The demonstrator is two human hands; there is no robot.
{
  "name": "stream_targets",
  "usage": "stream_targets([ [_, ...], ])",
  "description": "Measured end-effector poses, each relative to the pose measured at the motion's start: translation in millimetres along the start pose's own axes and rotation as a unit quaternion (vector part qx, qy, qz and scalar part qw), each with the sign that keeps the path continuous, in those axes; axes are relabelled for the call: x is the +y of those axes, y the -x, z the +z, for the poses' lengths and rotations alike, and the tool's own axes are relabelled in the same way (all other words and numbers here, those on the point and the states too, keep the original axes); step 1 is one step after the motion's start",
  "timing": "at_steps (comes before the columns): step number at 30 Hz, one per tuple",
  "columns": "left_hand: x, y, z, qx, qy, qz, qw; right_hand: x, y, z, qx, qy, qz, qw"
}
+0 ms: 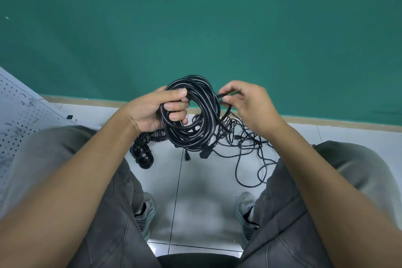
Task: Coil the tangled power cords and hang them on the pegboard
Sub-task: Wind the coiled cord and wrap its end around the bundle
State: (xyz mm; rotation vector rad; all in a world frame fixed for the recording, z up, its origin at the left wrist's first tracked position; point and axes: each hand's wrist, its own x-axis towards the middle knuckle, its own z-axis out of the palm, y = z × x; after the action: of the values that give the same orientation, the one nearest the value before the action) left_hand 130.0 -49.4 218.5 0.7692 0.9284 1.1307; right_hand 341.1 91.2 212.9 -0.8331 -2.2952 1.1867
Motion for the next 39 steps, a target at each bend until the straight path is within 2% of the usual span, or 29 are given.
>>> stream_targets([
  [2, -3.5, -0.1, 2.0, -0.025, 0.020, -0.004, 0.999, 0.7, 1.4, 3.5, 0.002, 0.074, -0.063, 0.995],
  [4, -3.0, 0.7, 1.0, -0.054, 0.051, -0.002, 0.997, 5.0, 1.5, 4.8, 0.038, 0.109, -0.103, 0.988],
  [7, 1.7, 1.2, -1.6, -0.128, 0.105, -0.004, 0.986, 9.3, -1.3, 2.7, 0.104, 0.100, -0.060, 0.988],
  [10, 1.4, 1.5, -4.6, -0.167, 0.196, -0.021, 0.966, 4.4, -1.0, 3.1, 0.055, -0.069, 0.054, 0.995],
  [12, 1.0, 1.1, -5.2, -0.175, 0.206, -0.032, 0.962, -3.6, 0.9, 4.0, 0.014, -0.213, 0.100, 0.972],
  [14, 0.4, 0.6, -3.1, -0.178, 0.172, -0.038, 0.968, -10.7, 2.9, 3.0, -0.013, -0.333, 0.116, 0.936],
  [17, -2.3, 0.2, 2.7, -0.108, 0.090, -0.052, 0.989, -17.3, 6.8, 6.5, -0.037, -0.377, 0.115, 0.918],
  [22, -6.9, -4.8, 13.6, -0.032, -0.040, -0.043, 0.998, -23.7, 16.0, 23.7, -0.117, -0.312, 0.070, 0.940],
  [26, -8.2, -6.5, 21.5, 0.040, -0.098, -0.030, 0.994, -27.9, 20.1, 31.0, -0.114, -0.288, 0.086, 0.947],
  [28, -10.0, -6.8, 22.8, 0.064, -0.145, -0.006, 0.987, -27.9, 19.6, 29.6, -0.121, -0.256, 0.088, 0.955],
  [31, -11.3, -6.7, 22.6, 0.106, -0.242, 0.032, 0.964, -26.4, 14.1, 28.9, -0.091, -0.175, 0.084, 0.977],
  [35, -13.5, -10.5, 16.8, 0.166, -0.407, 0.063, 0.896, -27.3, 11.4, 29.0, -0.098, -0.162, 0.065, 0.980],
  [37, -11.6, -12.2, 15.4, 0.170, -0.400, 0.081, 0.897, -29.4, 9.8, 26.7, -0.099, -0.161, 0.051, 0.981],
  [39, -13.0, -14.3, 15.0, 0.134, -0.390, 0.110, 0.904, -29.8, 7.4, 22.0, -0.110, -0.160, 0.040, 0.980],
])
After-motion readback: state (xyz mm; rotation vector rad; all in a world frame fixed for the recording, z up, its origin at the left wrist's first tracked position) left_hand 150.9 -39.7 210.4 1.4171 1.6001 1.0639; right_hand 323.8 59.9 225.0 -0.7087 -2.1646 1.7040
